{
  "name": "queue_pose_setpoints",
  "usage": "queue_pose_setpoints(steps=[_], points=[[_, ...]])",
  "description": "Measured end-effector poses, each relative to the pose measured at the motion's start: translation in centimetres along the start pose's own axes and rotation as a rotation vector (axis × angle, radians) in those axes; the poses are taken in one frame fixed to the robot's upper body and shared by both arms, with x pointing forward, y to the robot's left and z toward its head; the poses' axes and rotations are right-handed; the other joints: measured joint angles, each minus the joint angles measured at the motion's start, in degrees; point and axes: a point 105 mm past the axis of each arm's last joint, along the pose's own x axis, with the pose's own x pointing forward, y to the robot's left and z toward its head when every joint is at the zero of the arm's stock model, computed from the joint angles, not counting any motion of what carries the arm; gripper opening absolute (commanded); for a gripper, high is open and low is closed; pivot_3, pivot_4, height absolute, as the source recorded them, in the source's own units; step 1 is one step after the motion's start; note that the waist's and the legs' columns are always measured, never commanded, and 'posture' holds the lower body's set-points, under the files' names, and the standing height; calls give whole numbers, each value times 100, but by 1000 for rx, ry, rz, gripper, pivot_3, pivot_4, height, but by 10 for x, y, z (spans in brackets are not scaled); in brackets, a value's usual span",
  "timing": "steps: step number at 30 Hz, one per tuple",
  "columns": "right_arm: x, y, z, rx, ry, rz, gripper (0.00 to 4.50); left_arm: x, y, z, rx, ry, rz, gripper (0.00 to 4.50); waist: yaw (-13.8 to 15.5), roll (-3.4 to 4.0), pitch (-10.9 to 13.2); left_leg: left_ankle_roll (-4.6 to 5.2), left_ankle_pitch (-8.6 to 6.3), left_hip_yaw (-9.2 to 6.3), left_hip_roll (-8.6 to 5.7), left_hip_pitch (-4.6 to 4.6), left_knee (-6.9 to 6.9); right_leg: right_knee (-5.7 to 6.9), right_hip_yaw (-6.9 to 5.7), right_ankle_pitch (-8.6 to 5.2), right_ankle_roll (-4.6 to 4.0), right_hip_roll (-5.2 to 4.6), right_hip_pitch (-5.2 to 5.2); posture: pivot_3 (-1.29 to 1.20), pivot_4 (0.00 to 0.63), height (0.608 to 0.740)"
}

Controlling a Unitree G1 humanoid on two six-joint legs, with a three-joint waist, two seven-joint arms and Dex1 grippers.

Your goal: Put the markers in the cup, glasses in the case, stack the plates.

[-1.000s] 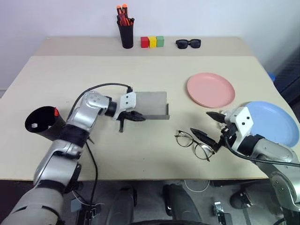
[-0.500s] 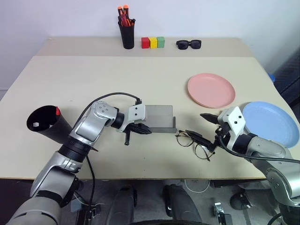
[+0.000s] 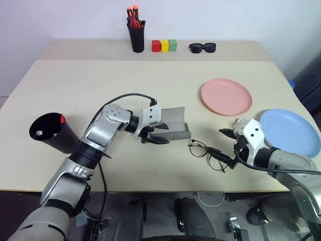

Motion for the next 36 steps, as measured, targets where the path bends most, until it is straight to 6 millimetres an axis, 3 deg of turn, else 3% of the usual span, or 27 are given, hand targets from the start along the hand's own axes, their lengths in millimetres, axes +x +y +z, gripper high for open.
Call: queue_pose_setpoints(steps=[4,6,12,15,18,27,30,32,36], points=[[-2,-1,3,-24,43,-1,4500,-14,11,21,19,-134,95,2838,-18,1,0,0,0,0,1,1,-1,2,0,1,1,1,-1,0,150,740],[-3,-2,7,-52,68,-3,4500,-22,1,26,45,-180,102,2838,-39,10,-6,2,-1,7,2,9,-10,3,6,0,2,-1,-1,0,150,740],[-4,2,5,-147,195,5,4500,-27,-59,3,32,-196,21,2838,15,11,-5,2,-1,3,8,13,-10,5,3,-10,-18,-1,3,0,150,740],[0,10,8,-186,227,25,4500,-28,-70,8,30,-229,17,2838,35,12,-6,5,1,8,6,15,4,-6,4,-12,-25,-7,16,0,150,740],[4,18,2,-208,282,38,4500,-26,-80,0,-10,-228,20,2838,-1,12,-7,6,1,12,6,15,4,-16,6,-11,-27,-8,19,0,150,740],[10,16,-5,-192,363,-34,4500,-24,-84,-8,-54,-225,56,2838,-1,12,-7,6,1,11,6,13,0,-17,5,-10,-27,-5,16,0,150,740],[10,13,-3,-192,366,-54,3631,-24,-85,-9,-58,-225,57,2902,-2,12,-7,6,1,11,6,14,0,-17,5,-10,-27,-5,16,0,150,740],[11,13,-2,-193,364,-60,2757,-24,-85,-8,-58,-225,61,2902,-2,12,-7,6,1,11,6,14,0,-17,5,-10,-27,-5,16,0,150,740],[12,13,-3,-188,373,-63,504,-23,-84,-7,-68,-231,70,2902,-3,12,-7,6,1,11,7,13,-1,-17,5,-10,-27,-5,15,0,150,740]])
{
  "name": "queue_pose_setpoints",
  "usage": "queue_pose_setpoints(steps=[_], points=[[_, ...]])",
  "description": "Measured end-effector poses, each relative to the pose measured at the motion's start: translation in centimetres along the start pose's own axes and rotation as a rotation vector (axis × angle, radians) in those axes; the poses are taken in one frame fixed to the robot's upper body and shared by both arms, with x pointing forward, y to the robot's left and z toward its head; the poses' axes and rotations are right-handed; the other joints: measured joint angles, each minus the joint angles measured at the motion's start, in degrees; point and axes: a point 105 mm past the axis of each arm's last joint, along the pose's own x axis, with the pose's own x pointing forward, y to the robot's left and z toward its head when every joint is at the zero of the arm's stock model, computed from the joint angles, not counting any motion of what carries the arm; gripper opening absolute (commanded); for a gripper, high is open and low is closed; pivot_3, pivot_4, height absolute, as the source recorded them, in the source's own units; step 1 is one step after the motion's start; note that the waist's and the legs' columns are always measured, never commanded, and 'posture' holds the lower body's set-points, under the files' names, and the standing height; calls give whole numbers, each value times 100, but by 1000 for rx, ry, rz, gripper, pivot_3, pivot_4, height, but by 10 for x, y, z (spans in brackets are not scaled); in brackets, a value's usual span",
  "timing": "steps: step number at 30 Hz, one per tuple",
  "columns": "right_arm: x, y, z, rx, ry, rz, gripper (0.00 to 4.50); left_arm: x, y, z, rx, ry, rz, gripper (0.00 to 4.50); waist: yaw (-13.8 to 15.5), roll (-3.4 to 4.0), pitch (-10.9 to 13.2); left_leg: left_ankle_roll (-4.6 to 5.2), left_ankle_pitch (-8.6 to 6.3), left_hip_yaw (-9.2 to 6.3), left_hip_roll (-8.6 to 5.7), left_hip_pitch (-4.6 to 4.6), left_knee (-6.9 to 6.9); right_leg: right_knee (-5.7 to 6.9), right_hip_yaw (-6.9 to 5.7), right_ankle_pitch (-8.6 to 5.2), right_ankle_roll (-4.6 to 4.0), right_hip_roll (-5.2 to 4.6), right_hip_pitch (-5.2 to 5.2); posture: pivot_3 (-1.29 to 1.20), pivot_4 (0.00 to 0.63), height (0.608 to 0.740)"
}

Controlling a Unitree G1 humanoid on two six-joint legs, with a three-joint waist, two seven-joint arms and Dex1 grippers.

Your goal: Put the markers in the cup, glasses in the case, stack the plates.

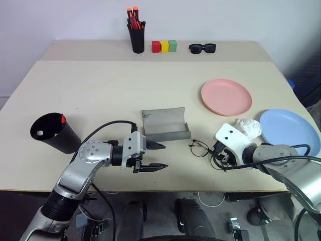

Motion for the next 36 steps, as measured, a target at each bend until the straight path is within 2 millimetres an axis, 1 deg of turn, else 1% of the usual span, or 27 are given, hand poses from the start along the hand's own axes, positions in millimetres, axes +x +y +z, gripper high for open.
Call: queue_pose_setpoints(steps=[1,5,10,16,18,19,21,23,24,26,29,31,33,36], points=[[0,0,1,-2,-1,0,56,0,0,0,-3,-1,1,2902,-1,0,0,0,0,0,0,0,0,0,0,0,0,0,0,0,150,740],[1,2,1,-9,2,4,56,1,-2,5,1,-19,-3,2902,-1,0,0,0,0,0,0,0,0,0,0,0,0,0,0,0,150,740],[1,0,6,-27,-11,-3,56,-1,1,4,-10,-5,26,2902,-5,0,0,0,0,0,0,0,-1,0,0,0,0,1,-1,0,150,740],[-2,-2,13,-66,-40,12,56,-14,8,-2,-34,12,108,2902,-8,0,0,0,0,1,1,0,-4,-1,0,0,0,1,-3,0,150,740],[-6,-6,25,-118,-80,7,56,-19,10,-3,-53,9,141,2902,-20,2,1,0,0,4,1,0,-5,-2,1,0,0,-1,-5,0,150,740],[-9,-10,35,-158,-107,-1,56,-22,11,-5,-69,9,159,2902,-32,3,2,0,0,5,2,2,-6,-2,1,0,0,0,-6,0,150,740],[-17,-18,61,-240,-188,-25,56,-28,15,-5,-87,6,198,2902,-44,4,2,0,0,5,7,4,-9,-2,-1,0,-2,2,-7,0,150,740],[-20,-21,86,-327,-263,-19,56,-36,18,-7,-111,-2,239,2902,-52,4,2,0,0,6,8,6,-14,-3,-1,0,-2,4,-9,0,150,740],[-20,-20,95,-357,-289,-9,56,-39,18,-8,-126,-4,256,2902,-50,4,2,0,0,7,9,6,-16,-3,-1,1,-2,3,-9,0,150,740],[-12,-18,118,-414,-355,31,56,-46,17,-14,-166,-4,297,2902,-68,4,2,0,0,10,8,6,-22,-5,0,1,-2,2,-11,0,150,740],[8,-3,145,-510,-432,122,56,-53,14,-17,-208,-33,348,2902,-65,4,2,0,0,10,10,5,-25,-4,-1,3,-1,1,-16,0,150,740],[20,6,158,-563,-460,168,56,-56,12,-18,-215,-35,369,2902,-49,4,2,0,0,9,9,4,-25,-4,-1,4,0,1,-16,0,150,740],[35,7,165,-605,-464,176,56,-60,8,-23,-234,-25,389,2902,-22,3,2,0,0,7,6,2,-25,-5,-2,4,-1,-3,-15,0,150,740],[60,2,161,-613,-418,179,56,-61,6,-24,-237,-20,414,2902,5,1,1,-1,0,5,3,-2,-21,-8,-1,4,-2,-11,-13,0,150,740]])
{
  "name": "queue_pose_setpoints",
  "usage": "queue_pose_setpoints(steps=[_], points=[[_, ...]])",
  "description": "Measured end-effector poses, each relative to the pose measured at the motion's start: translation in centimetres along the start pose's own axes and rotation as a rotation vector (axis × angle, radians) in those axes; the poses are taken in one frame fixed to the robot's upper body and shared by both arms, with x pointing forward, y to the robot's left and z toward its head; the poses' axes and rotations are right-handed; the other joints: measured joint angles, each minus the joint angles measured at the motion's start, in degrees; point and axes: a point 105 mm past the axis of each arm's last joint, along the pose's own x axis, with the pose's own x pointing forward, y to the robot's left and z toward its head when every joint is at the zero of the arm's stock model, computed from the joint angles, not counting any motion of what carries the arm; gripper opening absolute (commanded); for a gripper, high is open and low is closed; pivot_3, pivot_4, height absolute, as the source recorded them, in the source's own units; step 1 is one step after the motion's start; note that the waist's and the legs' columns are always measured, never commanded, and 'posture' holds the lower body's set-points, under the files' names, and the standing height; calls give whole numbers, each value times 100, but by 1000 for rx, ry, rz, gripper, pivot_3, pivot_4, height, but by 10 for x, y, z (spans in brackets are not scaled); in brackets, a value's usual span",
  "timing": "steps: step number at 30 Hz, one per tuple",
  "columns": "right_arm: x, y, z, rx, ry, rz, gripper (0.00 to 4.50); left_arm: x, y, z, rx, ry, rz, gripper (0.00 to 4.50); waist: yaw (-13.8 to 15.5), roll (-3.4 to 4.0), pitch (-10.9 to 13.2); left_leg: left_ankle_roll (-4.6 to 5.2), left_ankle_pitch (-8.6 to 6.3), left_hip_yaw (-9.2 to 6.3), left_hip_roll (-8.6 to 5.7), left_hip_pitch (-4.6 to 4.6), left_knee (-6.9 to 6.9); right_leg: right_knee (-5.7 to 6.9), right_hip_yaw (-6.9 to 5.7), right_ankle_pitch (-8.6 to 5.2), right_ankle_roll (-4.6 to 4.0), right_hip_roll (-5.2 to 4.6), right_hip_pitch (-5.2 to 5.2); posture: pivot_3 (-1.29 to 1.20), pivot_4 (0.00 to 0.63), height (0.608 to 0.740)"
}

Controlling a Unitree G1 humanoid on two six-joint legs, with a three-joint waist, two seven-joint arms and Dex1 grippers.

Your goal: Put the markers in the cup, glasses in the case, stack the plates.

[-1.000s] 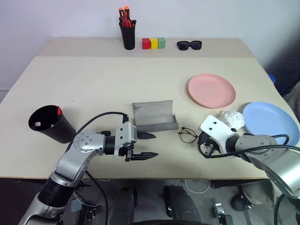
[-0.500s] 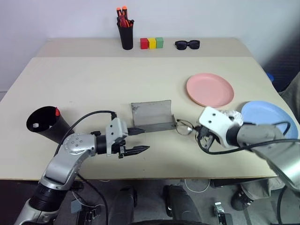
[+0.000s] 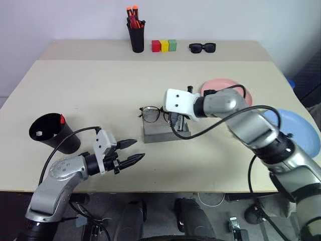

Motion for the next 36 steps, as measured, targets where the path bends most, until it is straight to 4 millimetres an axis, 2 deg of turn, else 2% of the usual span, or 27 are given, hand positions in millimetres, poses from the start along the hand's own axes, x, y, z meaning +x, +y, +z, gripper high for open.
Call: queue_pose_setpoints(steps=[2,5,11,16,23,26,29,30,31,35,36], points=[[7,3,-5,-2,11,28,56,0,0,4,15,-11,13,2902,-15,1,0,0,0,1,0,0,-1,0,0,1,1,-2,-2,0,150,740],[8,8,-7,-14,15,63,56,0,0,7,25,-19,31,2902,-27,1,0,0,0,-3,0,1,-7,2,-3,2,2,4,-3,0,150,740],[10,32,-22,43,40,146,56,0,0,7,23,-18,47,2902,-34,1,1,0,0,-4,1,4,-9,5,-4,2,-1,7,-4,0,150,740],[7,31,-20,48,40,132,56,0,1,9,32,-24,46,2902,-39,1,1,0,0,-4,0,6,-8,6,-4,3,-2,8,-4,0,150,740],[8,27,-15,60,19,110,3423,3,8,14,52,-42,55,2902,-38,1,1,0,0,-3,0,5,-8,5,-4,3,-2,8,-3,0,150,740],[2,20,-12,65,1,78,3423,8,16,22,54,-64,83,2902,-7,1,1,0,0,-5,-2,4,-6,5,-5,3,-1,7,-2,0,150,740],[-7,13,-7,64,-25,34,3423,20,29,37,20,-117,122,2902,-1,1,0,0,0,-8,-4,4,-2,5,-6,12,15,7,2,0,150,740],[-10,11,-7,70,-28,18,3476,25,35,43,-1,-137,142,2355,7,0,0,0,0,-10,-5,4,0,5,-8,13,16,8,4,0,150,740],[-13,10,-8,79,-30,4,3476,31,41,50,-18,-150,164,2057,3,-2,-1,0,0,-13,-6,4,2,5,-10,14,18,8,6,0,150,740],[-25,13,-21,134,-8,-31,3476,55,62,70,-34,-144,201,22,-12,-1,-1,0,0,-13,-11,4,0,7,-11,15,21,9,5,0,150,740],[-28,14,-26,149,2,-38,3476,66,67,75,-46,-140,213,22,-2,-1,-1,0,0,-15,-11,3,0,7,-12,15,22,10,5,0,150,740]])
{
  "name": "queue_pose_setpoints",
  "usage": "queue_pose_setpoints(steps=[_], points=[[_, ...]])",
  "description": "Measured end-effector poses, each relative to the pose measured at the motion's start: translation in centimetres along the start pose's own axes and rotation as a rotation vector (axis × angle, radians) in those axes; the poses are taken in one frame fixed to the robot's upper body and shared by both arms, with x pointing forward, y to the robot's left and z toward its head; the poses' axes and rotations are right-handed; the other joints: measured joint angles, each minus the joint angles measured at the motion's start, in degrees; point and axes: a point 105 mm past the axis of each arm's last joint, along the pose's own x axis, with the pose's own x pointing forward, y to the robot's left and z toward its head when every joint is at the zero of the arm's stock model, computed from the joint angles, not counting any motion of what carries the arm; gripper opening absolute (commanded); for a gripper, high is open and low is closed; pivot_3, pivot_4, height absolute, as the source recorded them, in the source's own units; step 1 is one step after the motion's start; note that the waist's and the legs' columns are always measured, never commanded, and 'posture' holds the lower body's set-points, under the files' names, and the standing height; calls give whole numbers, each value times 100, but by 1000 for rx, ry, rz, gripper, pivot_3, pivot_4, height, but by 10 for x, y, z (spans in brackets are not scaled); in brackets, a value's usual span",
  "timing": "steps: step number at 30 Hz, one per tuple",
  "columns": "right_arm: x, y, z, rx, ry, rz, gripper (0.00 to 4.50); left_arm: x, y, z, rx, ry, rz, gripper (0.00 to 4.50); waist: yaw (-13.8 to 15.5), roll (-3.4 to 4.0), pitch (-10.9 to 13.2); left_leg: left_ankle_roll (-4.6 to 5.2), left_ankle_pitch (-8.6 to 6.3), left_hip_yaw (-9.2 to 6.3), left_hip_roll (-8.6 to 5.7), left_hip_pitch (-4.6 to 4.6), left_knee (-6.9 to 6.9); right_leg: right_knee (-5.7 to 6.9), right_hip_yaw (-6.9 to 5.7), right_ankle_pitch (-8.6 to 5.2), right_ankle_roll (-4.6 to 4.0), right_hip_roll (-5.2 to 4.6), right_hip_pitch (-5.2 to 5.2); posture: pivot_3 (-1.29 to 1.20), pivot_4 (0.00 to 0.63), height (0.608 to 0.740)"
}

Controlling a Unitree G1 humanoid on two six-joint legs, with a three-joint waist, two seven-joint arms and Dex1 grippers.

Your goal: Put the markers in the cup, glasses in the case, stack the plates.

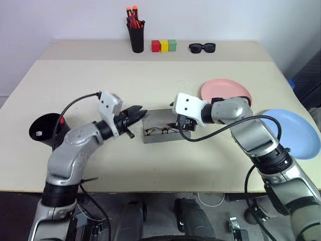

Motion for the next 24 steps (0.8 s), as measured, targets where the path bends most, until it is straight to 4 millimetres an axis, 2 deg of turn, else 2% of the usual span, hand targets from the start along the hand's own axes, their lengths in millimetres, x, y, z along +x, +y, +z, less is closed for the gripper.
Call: queue_pose_setpoints(steps=[5,8,10,17,24], points=[[-21,15,-6,9,-12,-14,3476,53,22,10,-97,71,109,22,1,-5,2,1,1,-9,-5,-10,7,1,-6,5,11,0,-2,0,150,740],[-37,23,-13,38,-11,-35,3476,73,19,18,-107,110,77,22,-24,-5,2,1,0,-4,-5,-10,0,-2,-1,6,14,-1,-5,0,150,740],[-48,27,-15,69,-17,-57,3476,82,18,13,-92,168,58,22,-26,-4,2,1,0,-5,-5,-8,-8,-1,-1,6,14,2,-7,0,150,740],[-74,34,-26,170,2,-139,3476,90,18,-31,-125,415,-11,22,-22,-5,3,0,1,-3,-4,-9,0,0,0,5,14,3,-6,0,150,740],[-87,25,-22,215,-30,-207,3476,89,10,-34,-69,479,-105,22,-20,-5,3,0,1,-3,-4,-11,-3,-3,0,5,15,1,-7,0,150,740]])
